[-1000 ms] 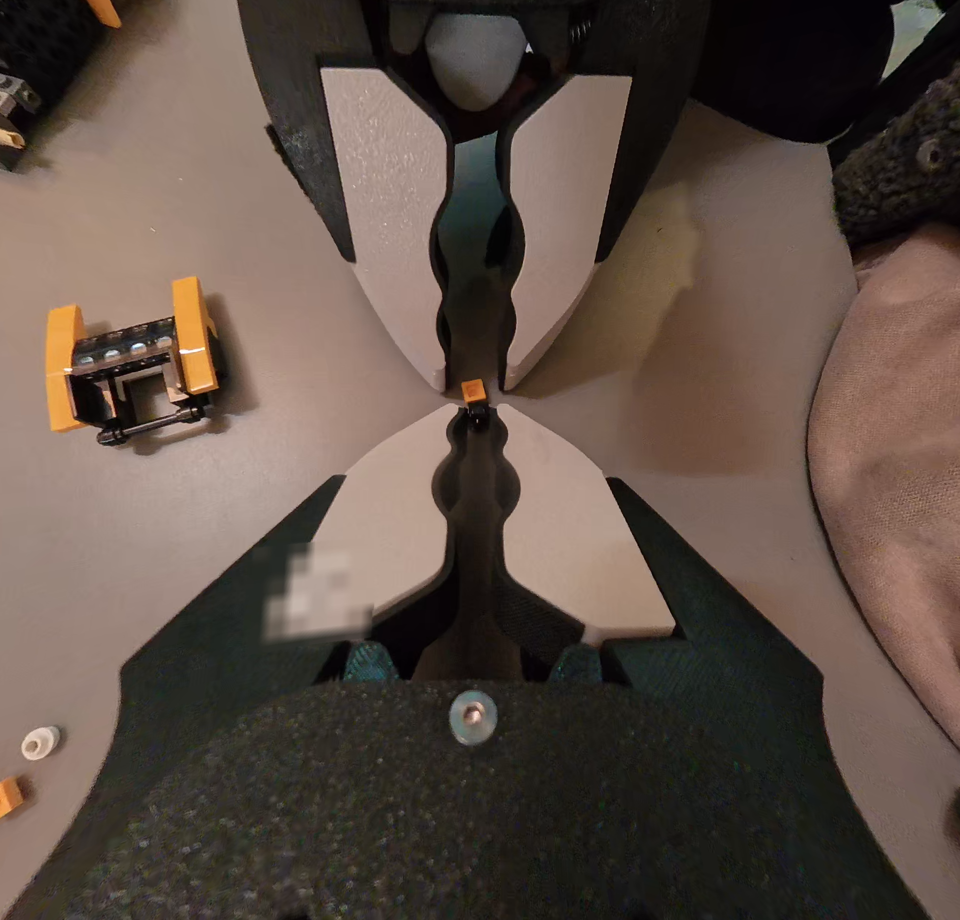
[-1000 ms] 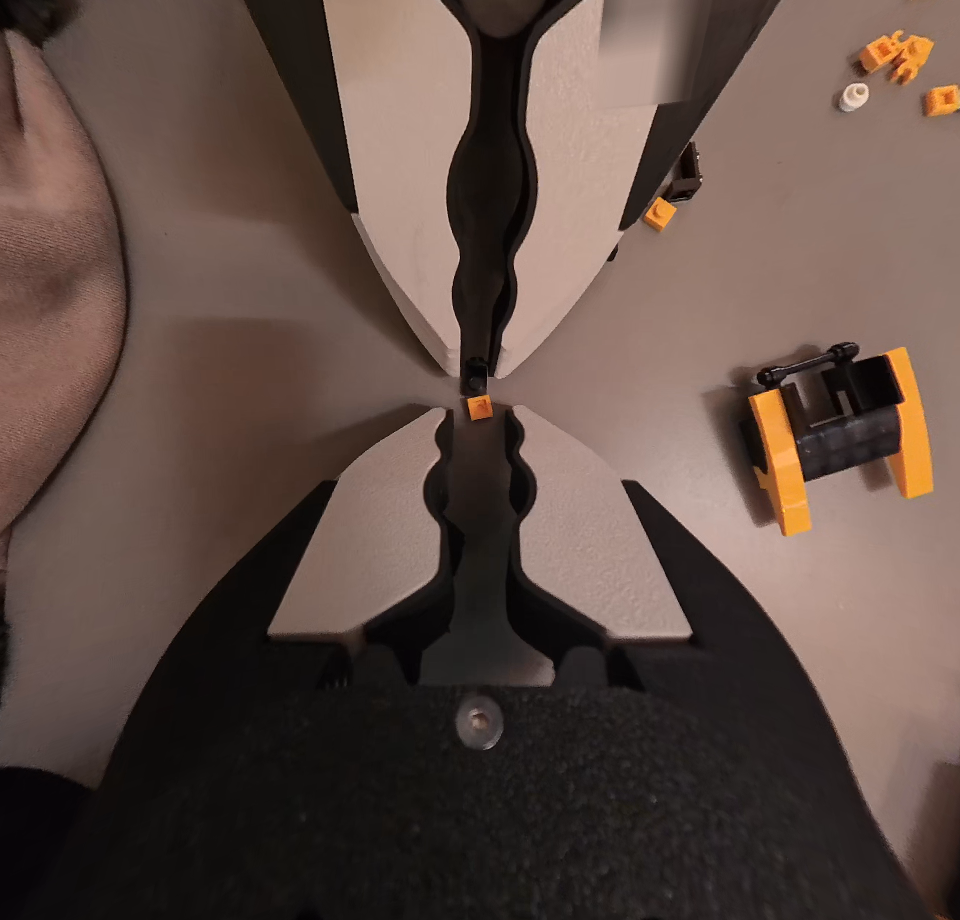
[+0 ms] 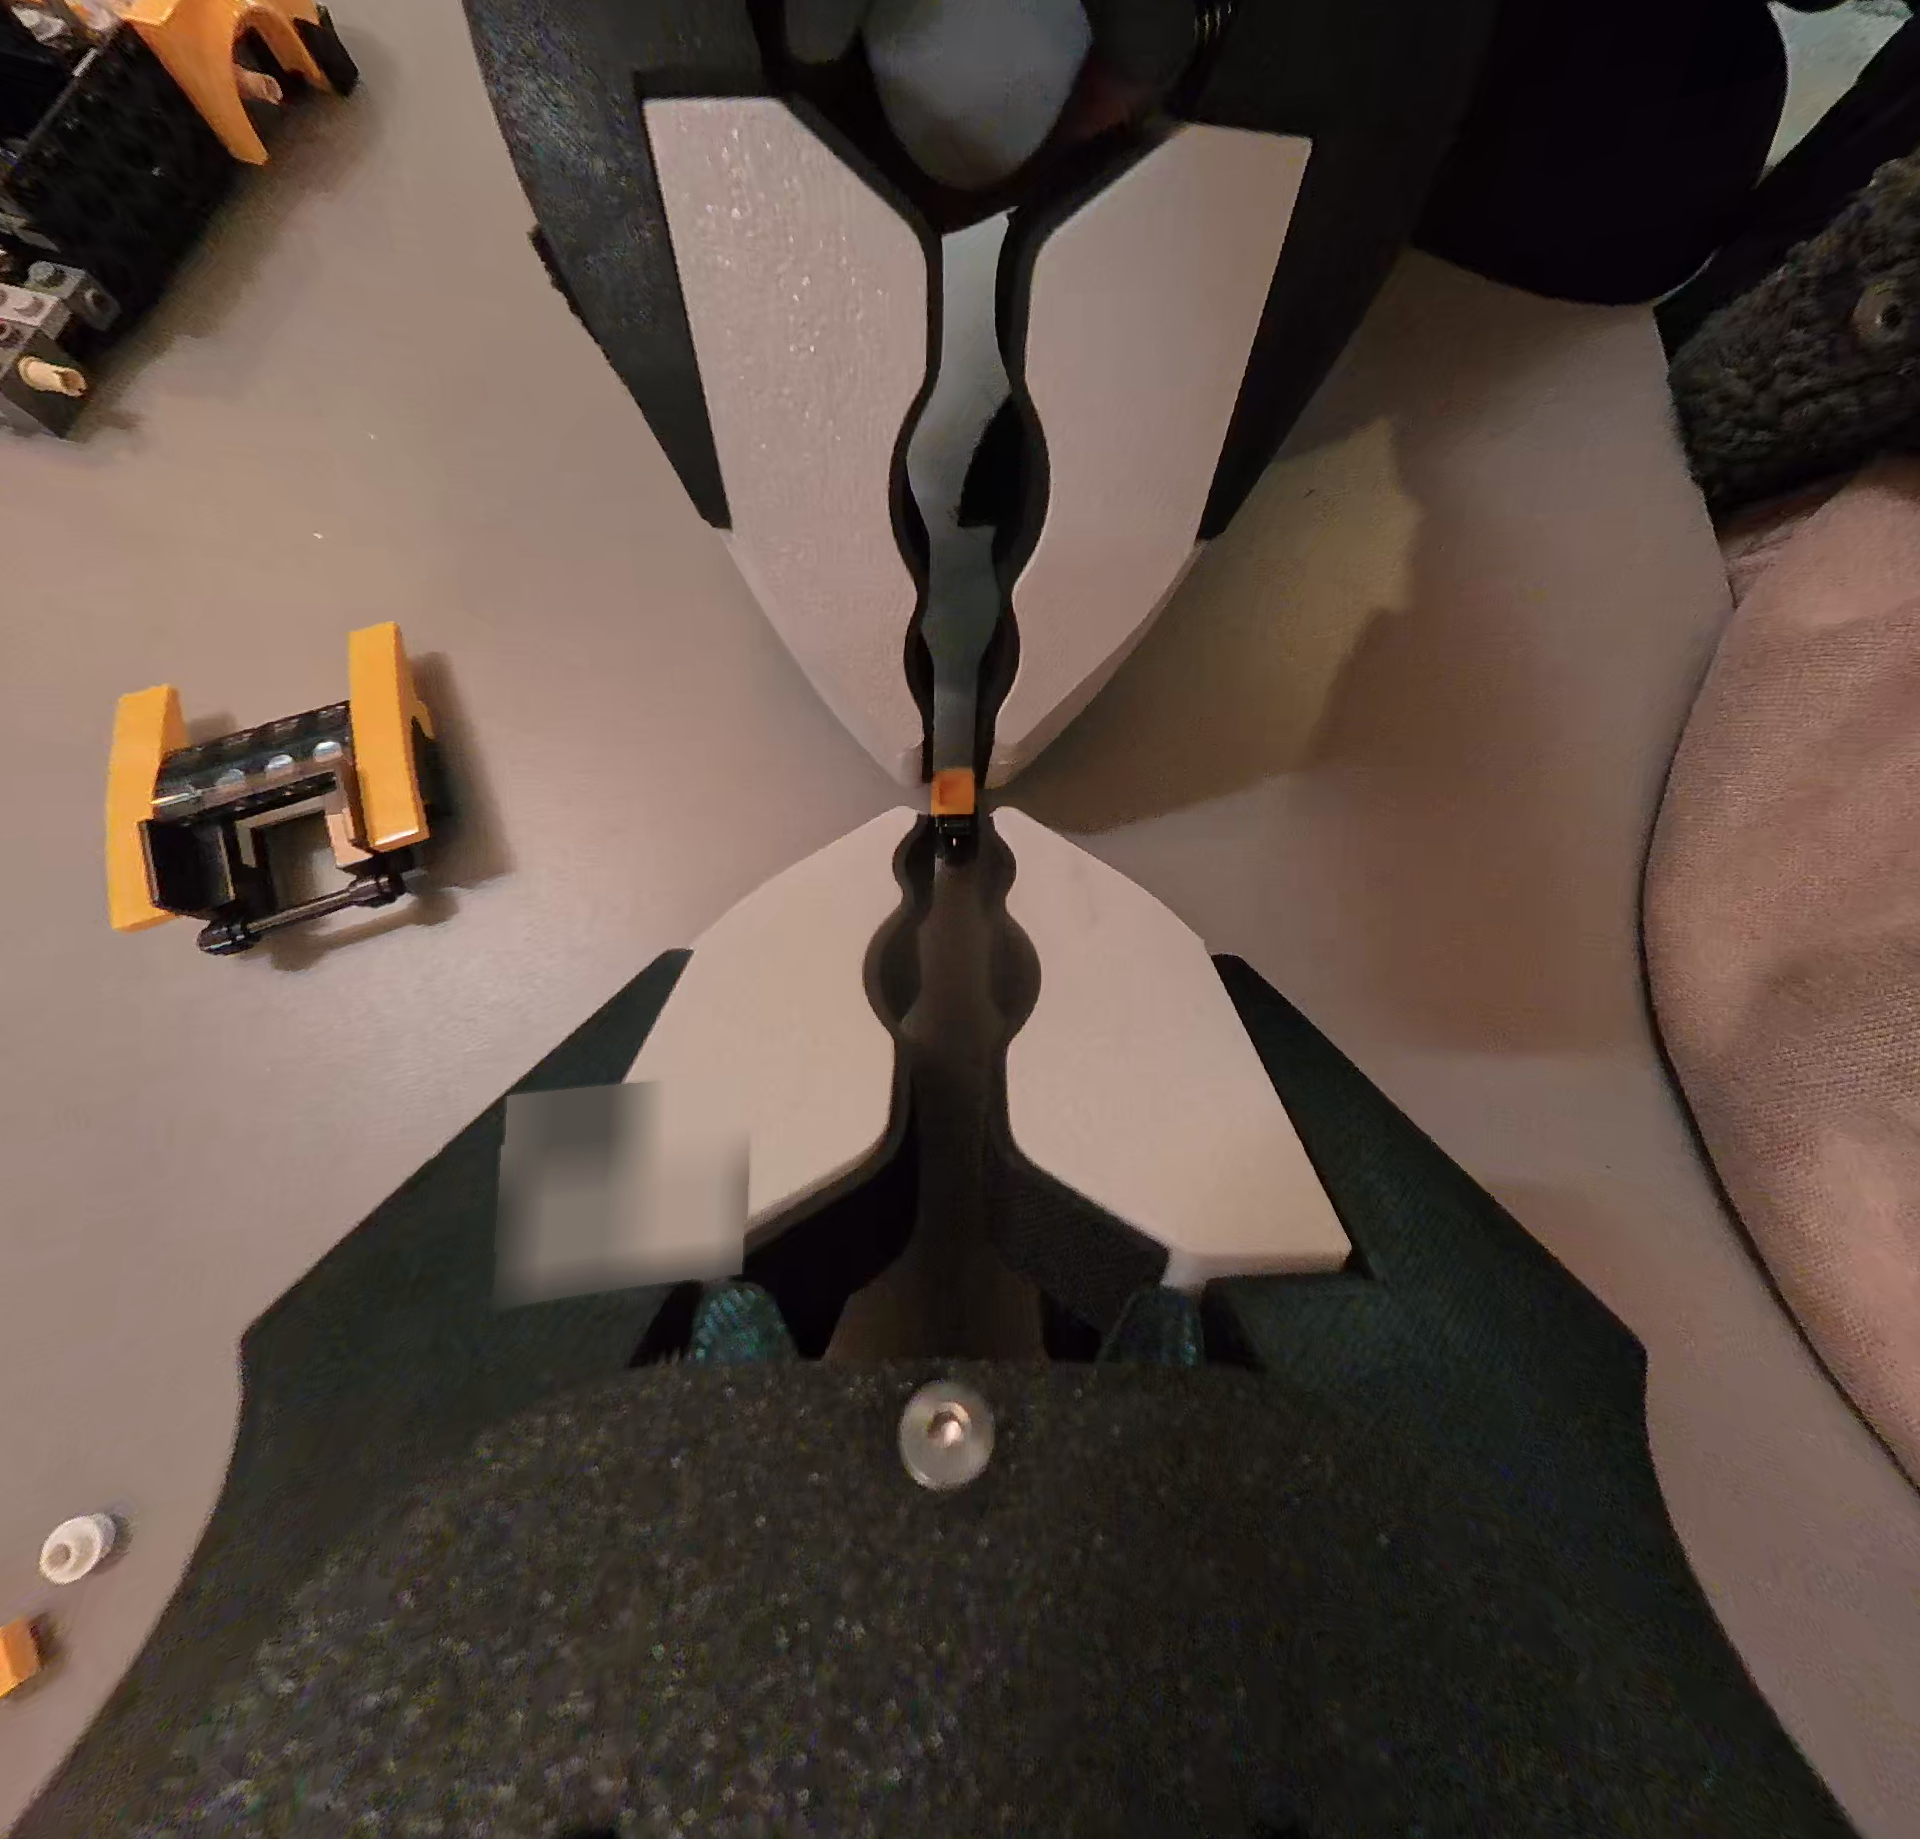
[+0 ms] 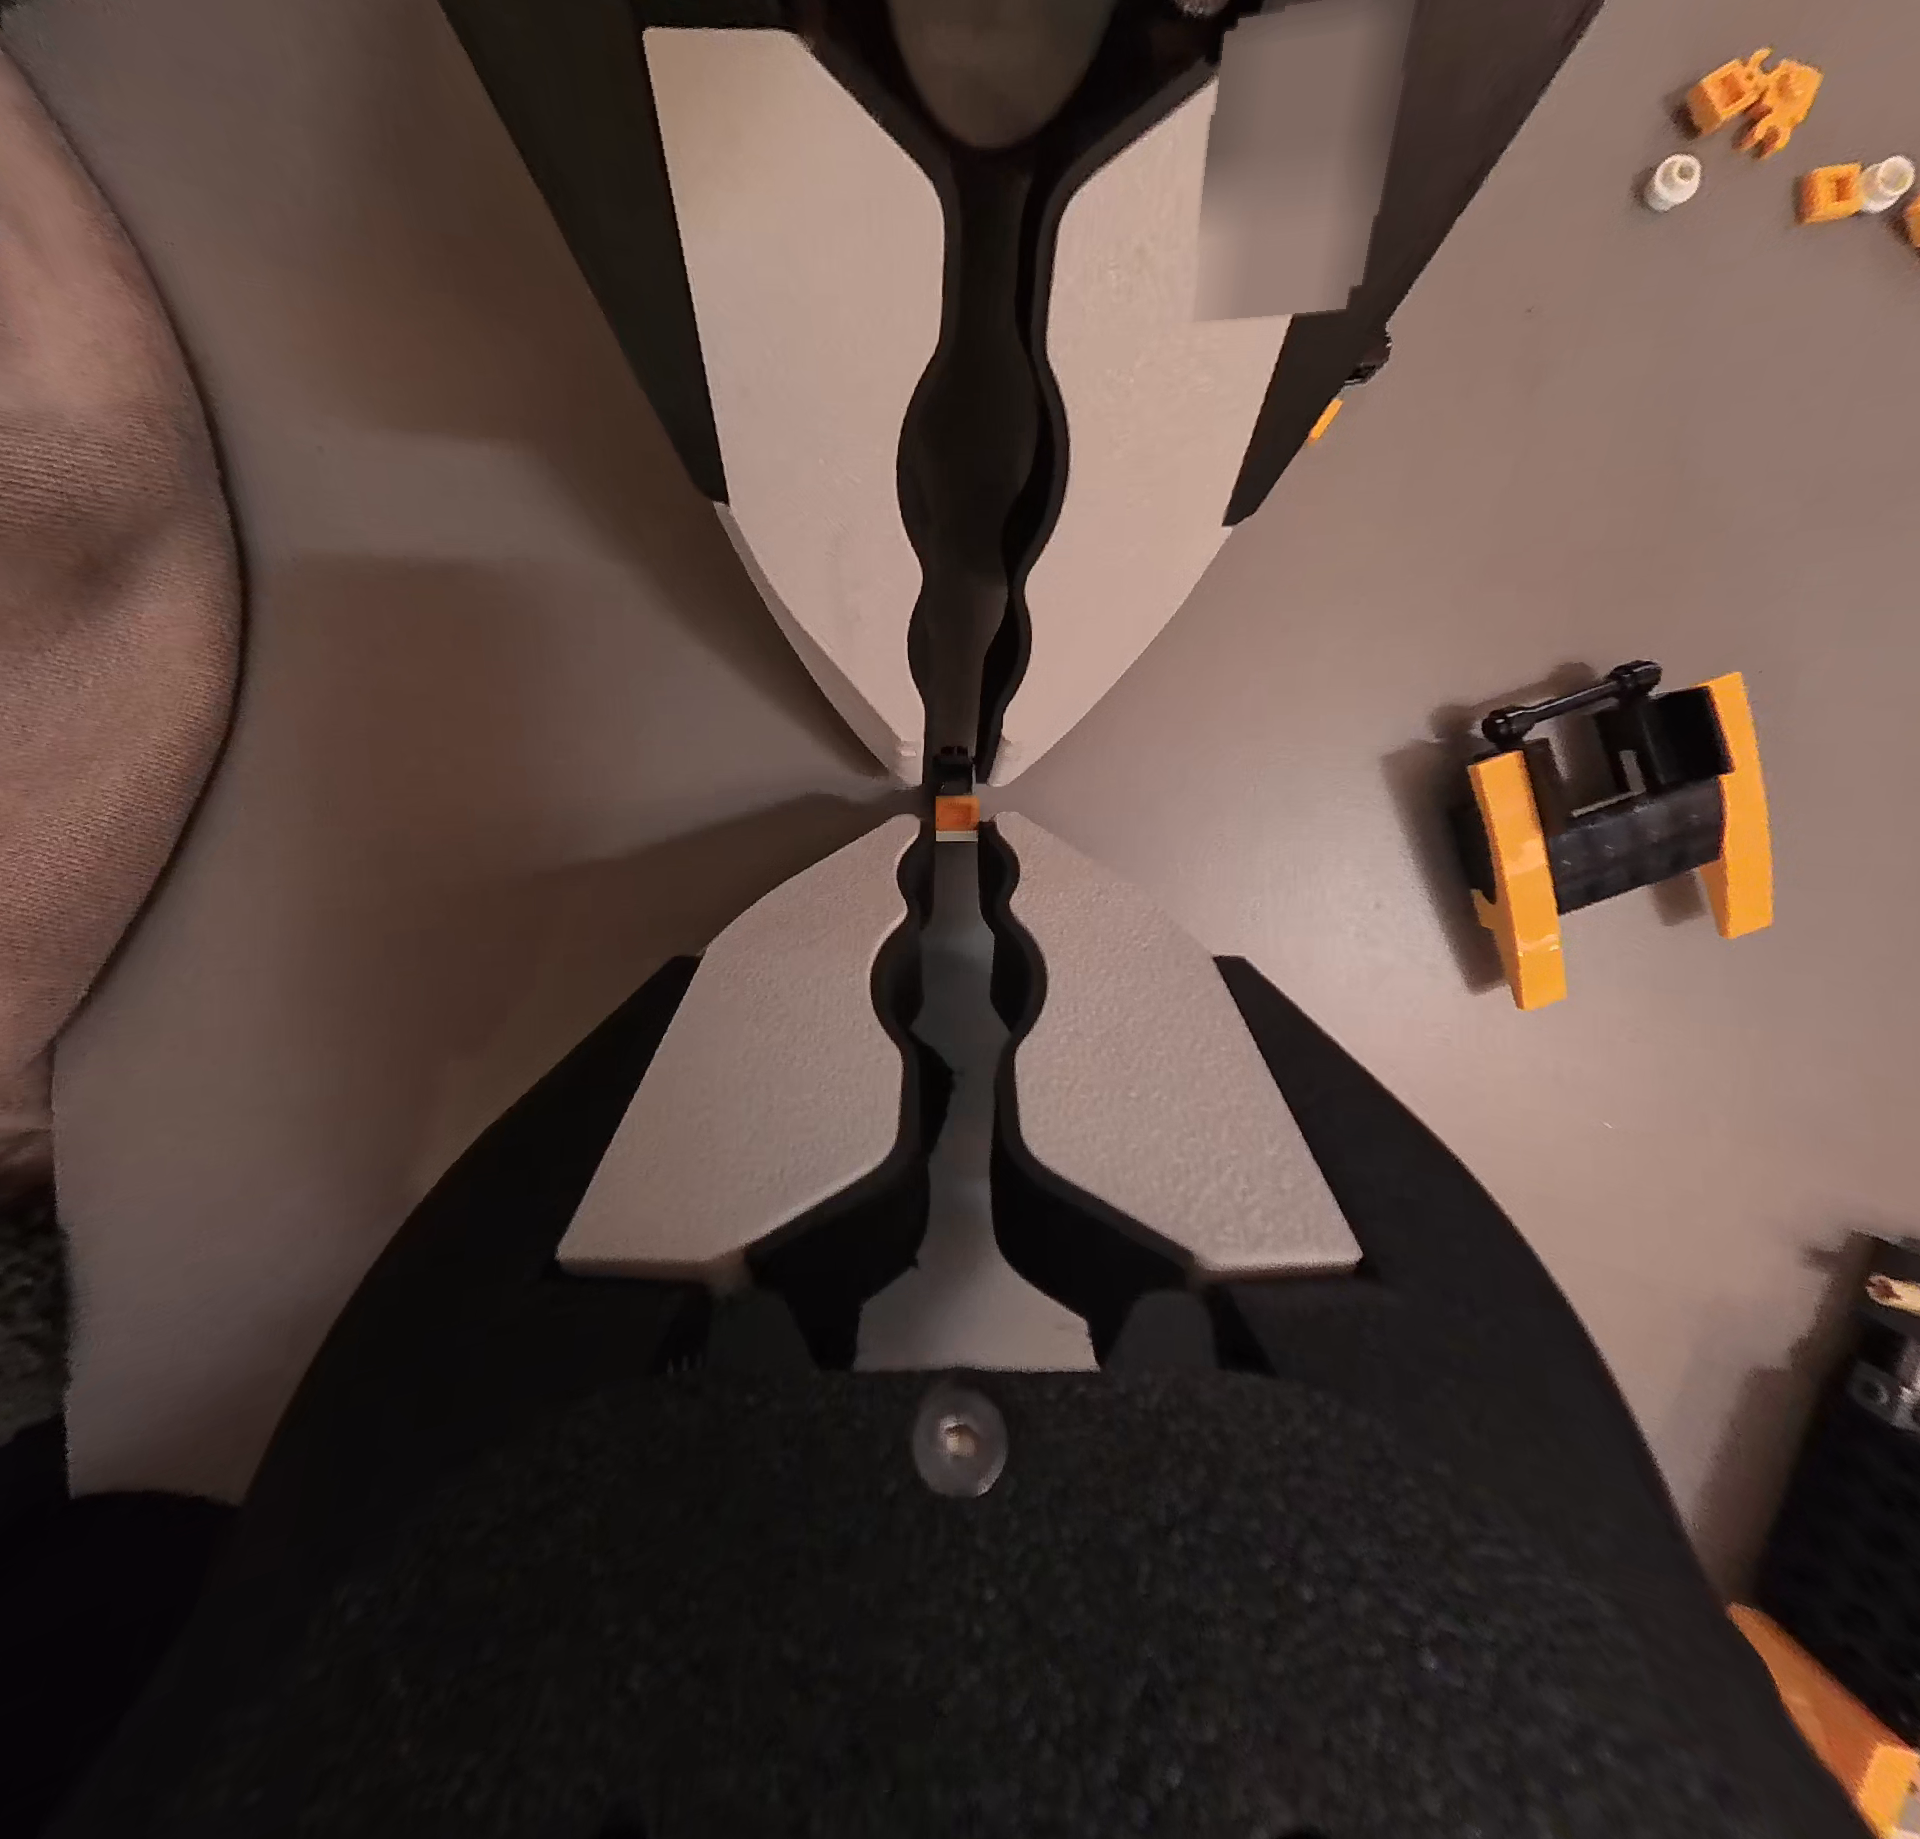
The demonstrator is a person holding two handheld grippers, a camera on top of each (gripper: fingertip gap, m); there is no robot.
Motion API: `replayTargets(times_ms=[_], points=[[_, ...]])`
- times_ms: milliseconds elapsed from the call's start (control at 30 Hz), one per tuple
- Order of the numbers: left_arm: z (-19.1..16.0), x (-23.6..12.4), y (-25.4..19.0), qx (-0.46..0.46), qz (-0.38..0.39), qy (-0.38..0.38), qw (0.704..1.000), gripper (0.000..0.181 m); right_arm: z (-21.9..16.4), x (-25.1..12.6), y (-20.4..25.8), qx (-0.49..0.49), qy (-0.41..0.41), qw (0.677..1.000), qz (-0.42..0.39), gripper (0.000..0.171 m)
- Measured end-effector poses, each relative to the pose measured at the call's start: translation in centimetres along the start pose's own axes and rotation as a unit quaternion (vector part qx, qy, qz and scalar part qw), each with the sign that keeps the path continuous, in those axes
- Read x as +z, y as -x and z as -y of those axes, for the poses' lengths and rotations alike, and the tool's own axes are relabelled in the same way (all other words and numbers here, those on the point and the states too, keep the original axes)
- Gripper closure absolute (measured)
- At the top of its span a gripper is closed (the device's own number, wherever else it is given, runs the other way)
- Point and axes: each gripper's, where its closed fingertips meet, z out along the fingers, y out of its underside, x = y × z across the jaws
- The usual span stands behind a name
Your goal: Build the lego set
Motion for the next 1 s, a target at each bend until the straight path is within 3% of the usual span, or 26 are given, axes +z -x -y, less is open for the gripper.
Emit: replayTargets(times_ms=[1000], points=[[0.1,0.0,-0.5,-0.005,-0.013,-0.006,1.0,0.174,0.3,0.6,0.3,0.017,-0.031,0.999,-0.006,0.163]])
